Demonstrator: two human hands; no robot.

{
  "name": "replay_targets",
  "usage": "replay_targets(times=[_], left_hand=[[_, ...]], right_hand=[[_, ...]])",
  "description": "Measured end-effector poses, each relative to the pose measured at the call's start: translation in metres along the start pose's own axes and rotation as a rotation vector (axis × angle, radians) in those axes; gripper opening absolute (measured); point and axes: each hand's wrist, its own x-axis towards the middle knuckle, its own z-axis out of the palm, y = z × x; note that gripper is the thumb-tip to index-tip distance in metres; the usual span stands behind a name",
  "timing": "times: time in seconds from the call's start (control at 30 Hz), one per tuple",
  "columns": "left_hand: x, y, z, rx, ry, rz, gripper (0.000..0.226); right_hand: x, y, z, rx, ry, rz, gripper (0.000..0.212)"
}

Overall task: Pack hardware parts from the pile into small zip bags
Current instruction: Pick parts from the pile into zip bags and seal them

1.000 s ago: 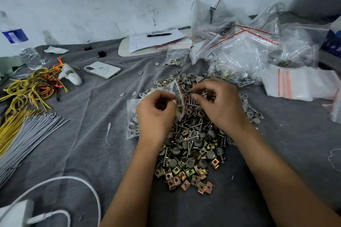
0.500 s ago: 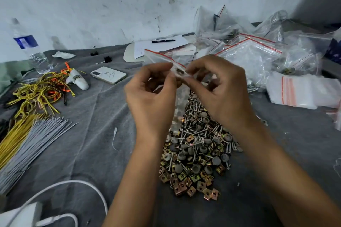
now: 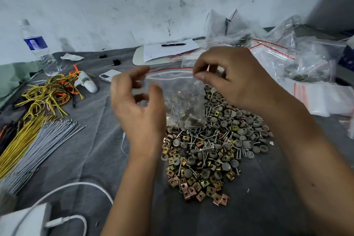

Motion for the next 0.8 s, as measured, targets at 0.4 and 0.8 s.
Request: replay_targets(times=[0.4, 0.8], left_hand=[[0.025, 0.003, -0.014, -0.310, -0.366, -0.170, 0.013], [0.027, -0.008, -0.008, -0.158, -0.365, -0.166, 0.018]], right_hand=[[-0.001, 0.008, -0.010, 0.471, 0.167, 0.104, 0.023], [-0.013, 0.025, 0.010, 0.571, 0.208, 0.154, 0.025]])
